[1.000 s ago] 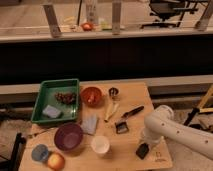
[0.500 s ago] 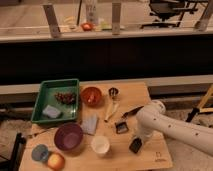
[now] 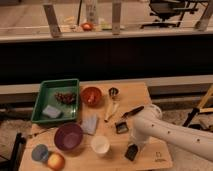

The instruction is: Wipe table surface with eraser

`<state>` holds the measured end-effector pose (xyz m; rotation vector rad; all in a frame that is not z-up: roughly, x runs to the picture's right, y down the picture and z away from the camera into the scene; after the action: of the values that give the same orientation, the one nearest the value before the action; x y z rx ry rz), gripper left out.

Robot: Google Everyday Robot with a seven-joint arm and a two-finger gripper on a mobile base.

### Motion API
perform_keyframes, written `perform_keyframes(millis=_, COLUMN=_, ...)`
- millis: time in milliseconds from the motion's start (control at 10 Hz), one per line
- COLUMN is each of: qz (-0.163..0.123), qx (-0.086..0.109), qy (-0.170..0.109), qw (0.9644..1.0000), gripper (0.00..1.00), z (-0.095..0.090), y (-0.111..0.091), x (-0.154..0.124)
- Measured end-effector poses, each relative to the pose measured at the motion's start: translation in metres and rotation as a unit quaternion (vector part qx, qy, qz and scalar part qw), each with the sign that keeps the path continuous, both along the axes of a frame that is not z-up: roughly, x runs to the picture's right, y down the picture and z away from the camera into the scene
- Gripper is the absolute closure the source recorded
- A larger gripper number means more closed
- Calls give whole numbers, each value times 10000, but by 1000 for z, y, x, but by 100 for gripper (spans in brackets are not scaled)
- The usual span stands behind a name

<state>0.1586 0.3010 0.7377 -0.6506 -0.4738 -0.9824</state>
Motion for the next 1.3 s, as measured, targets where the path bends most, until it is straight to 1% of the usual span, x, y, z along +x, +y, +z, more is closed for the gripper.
perform_keyframes(millis=100, qz=-1, qx=-64, qy=19, qw=10000, gripper=100, z=-4, y=7, x=7)
perform_keyframes(millis=200, qz=36, qx=-148, qy=125, qw=9998, gripper=100, z=-2, y=13, x=21)
perform_keyframes(millis=300, qz=77, qx=-177, qy=211, qw=9996, gripper=100, z=1, y=14, x=32)
perform_keyframes(millis=500, qz=261, qx=-198, qy=503, qw=9982, gripper=100, z=13, y=10, x=61)
perform_keyframes(millis=600, qz=315, qx=-183, qy=582, qw=9976, gripper=100, z=21, y=4, x=66)
perform_keyframes(millis=800, qz=342, qx=-128, qy=628, qw=9974, gripper=100, z=36, y=-12, x=66)
perform_keyframes(millis=900, qz=316, qx=-106, qy=577, qw=9978, gripper=100, z=39, y=-17, x=59)
perform_keyframes(millis=1100, qz=257, qx=-69, qy=439, qw=9987, gripper=100, z=38, y=-22, x=44)
perform_keyframes(millis=1200, qz=186, qx=-46, qy=272, qw=9994, gripper=100, z=36, y=-23, x=31)
perform_keyframes(millis=1300, qz=141, qx=-40, qy=190, qw=9997, gripper=100, z=34, y=-24, x=26)
